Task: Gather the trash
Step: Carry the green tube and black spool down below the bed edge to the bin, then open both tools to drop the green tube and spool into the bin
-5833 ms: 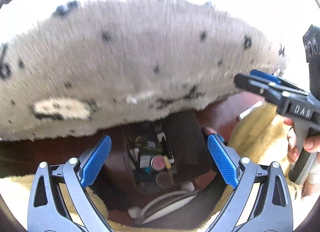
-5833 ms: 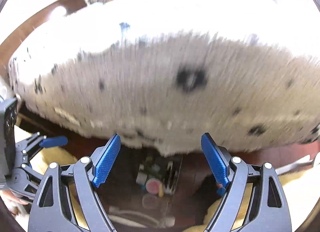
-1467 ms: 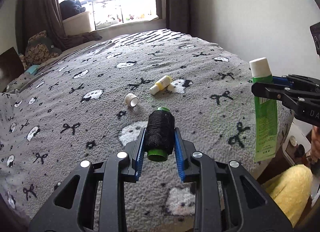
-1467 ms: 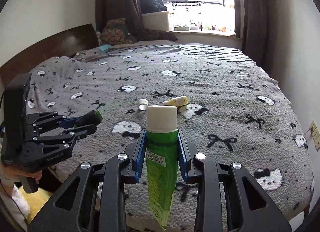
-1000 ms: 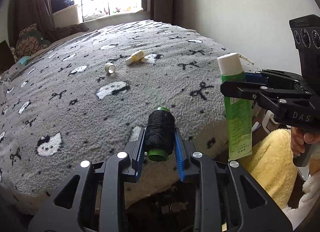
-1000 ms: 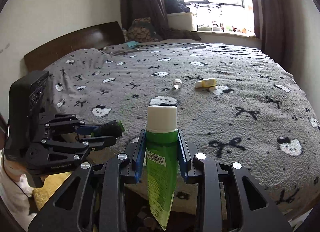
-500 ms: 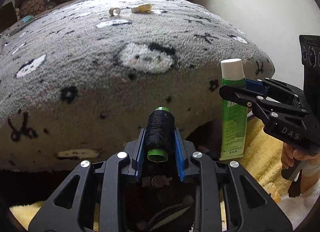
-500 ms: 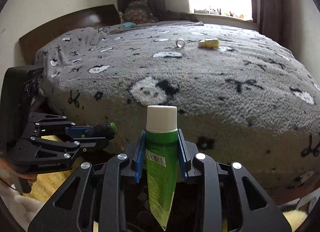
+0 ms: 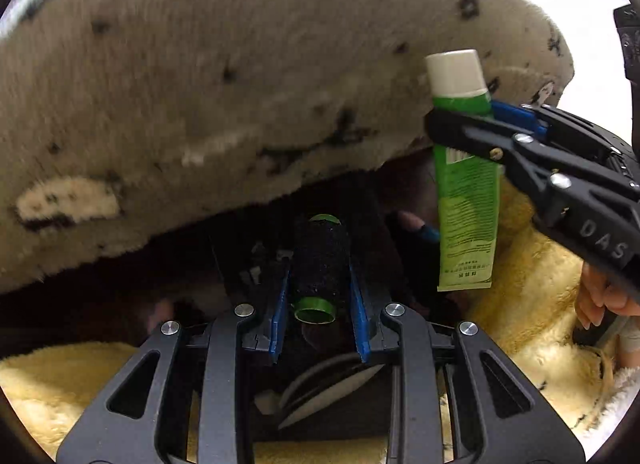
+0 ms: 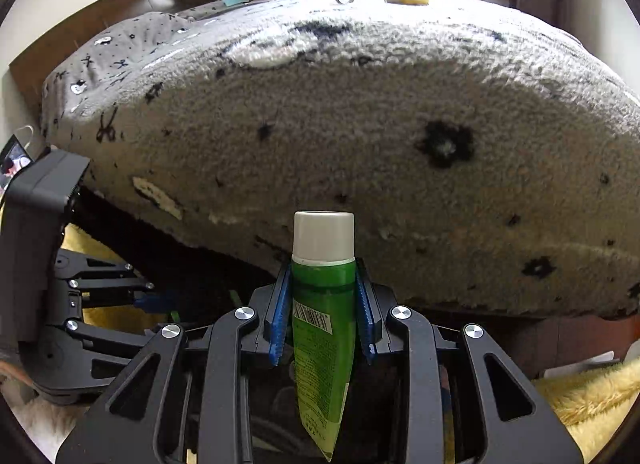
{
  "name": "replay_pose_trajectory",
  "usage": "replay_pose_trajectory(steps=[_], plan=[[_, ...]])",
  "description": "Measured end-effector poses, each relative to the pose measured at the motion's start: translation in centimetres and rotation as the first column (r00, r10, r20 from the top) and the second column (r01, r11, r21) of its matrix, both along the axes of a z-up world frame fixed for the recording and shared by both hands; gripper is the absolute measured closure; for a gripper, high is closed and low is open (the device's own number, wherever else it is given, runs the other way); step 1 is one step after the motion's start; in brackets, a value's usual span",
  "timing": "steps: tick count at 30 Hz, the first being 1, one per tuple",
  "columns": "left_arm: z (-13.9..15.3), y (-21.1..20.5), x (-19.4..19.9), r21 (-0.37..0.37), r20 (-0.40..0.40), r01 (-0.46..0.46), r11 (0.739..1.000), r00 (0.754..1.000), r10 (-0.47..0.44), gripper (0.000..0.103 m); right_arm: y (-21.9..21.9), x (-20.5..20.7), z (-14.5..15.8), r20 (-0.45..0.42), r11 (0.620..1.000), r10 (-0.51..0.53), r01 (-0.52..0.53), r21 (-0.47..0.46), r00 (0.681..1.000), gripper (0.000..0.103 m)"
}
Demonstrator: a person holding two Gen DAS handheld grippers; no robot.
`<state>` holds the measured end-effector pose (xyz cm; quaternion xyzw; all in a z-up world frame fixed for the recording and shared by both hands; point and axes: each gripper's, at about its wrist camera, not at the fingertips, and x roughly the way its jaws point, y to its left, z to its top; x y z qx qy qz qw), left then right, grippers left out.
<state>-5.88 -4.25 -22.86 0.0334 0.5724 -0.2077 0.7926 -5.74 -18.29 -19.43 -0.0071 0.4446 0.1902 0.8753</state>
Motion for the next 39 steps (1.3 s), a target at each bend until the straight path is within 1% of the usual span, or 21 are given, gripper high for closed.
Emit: replay_pose_trajectory(steps=[7, 9, 13, 21, 22, 23, 24, 25, 26, 28, 30, 32, 33, 35, 37, 39], plan=[[-3.5, 0.6, 1.0, 0.019, -0.105, -0.014, 1.0, 0.994, 0.016, 0.078, 0.9, 0.9, -2.6, -0.113, 0.999, 0.038, -0.042, -0.029, 0.993, 0.073], [-3.7, 0.5, 1.0, 0.026, -0.105, -0.007, 1.0, 0.994, 0.01, 0.078, 1.4, 1.0, -3.0, -0.135, 0.998, 0.054, -0.059, -0.035, 0.989, 0.073], [-3.9, 0.7, 0.6, 0.015, -0.109, -0.007, 1.0, 0.994, 0.009, 0.077, 1.9, 1.1, -3.8, -0.172, 0.996, 0.064, -0.073, -0.048, 0.983, 0.073], [-4.4, 0.8, 0.3, 0.002, -0.115, -0.01, 1.0, 0.993, 0.01, 0.076, 1.9, 1.6, -4.1, -0.193, 0.997, 0.055, -0.065, -0.043, 0.98, 0.071], [-4.4, 0.8, 0.3, 0.003, -0.115, -0.012, 1.0, 0.993, 0.013, 0.074, 2.0, 1.7, -4.2, -0.198, 0.997, 0.055, -0.065, -0.046, 0.979, 0.071], [-4.5, 0.9, 0.3, 0.003, -0.115, -0.015, 1.0, 0.993, 0.015, 0.072, 2.1, 1.7, -4.3, -0.2, 0.997, 0.052, -0.063, -0.05, 0.978, 0.067], [-4.4, 0.9, 0.2, 0.005, -0.114, -0.017, 1.0, 0.993, 0.017, 0.067, 2.1, 1.7, -4.4, -0.2, 0.997, 0.044, -0.057, -0.056, 0.979, 0.065], [-4.6, 0.9, 0.5, 0.008, -0.114, -0.019, 1.0, 0.993, 0.02, 0.06, 2.1, 1.8, -4.5, -0.202, 0.997, 0.037, -0.049, -0.058, 0.979, 0.06], [-4.6, 0.9, 0.5, 0.01, -0.115, -0.02, 1.0, 0.993, 0.021, 0.057, 2.4, 1.8, -4.8, -0.205, 0.997, 0.031, -0.044, -0.059, 0.978, 0.055], [-4.6, 0.9, 0.5, 0.015, -0.115, -0.022, 1.0, 0.993, 0.023, 0.048, 2.1, 1.8, -4.8, -0.205, 0.998, 0.022, -0.035, -0.058, 0.979, 0.053], [-4.6, 1.0, 0.5, 0.018, -0.113, -0.025, 1.0, 0.993, 0.027, 0.042, 1.8, 1.9, -4.9, -0.204, 0.998, 0.011, -0.023, -0.059, 0.979, 0.049], [-4.6, 1.1, 0.4, 0.019, -0.107, -0.028, 0.999, 0.994, 0.03, 0.037, 1.2, 1.9, -4.8, -0.204, 0.998, -0.003, -0.009, -0.06, 0.979, 0.041], [-4.5, 1.2, 0.4, 0.019, -0.104, -0.029, 0.999, 0.994, 0.031, 0.034, 0.9, 1.9, -4.8, -0.202, 0.998, -0.012, -0.001, -0.06, 0.979, 0.039], [-4.3, 1.3, 0.4, 0.02, -0.096, -0.028, 0.999, 0.995, 0.03, 0.028, 0.4, 1.9, -4.6, -0.194, 0.998, -0.025, 0.013, -0.061, 0.981, 0.028], [-3.7, 1.3, 0.6, 0.019, -0.083, -0.026, 0.999, 0.996, 0.027, 0.019, -0.2, 1.8, -4.3, -0.186, 0.998, -0.032, 0.021, -0.061, 0.982, 0.022], [-3.1, 1.2, 0.5, 0.022, -0.063, -0.022, 1.0, 0.998, 0.023, 0.014, -0.3, 1.8, -3.9, -0.175, 0.998, -0.037, 0.026, -0.063, 0.984, 0.019]])
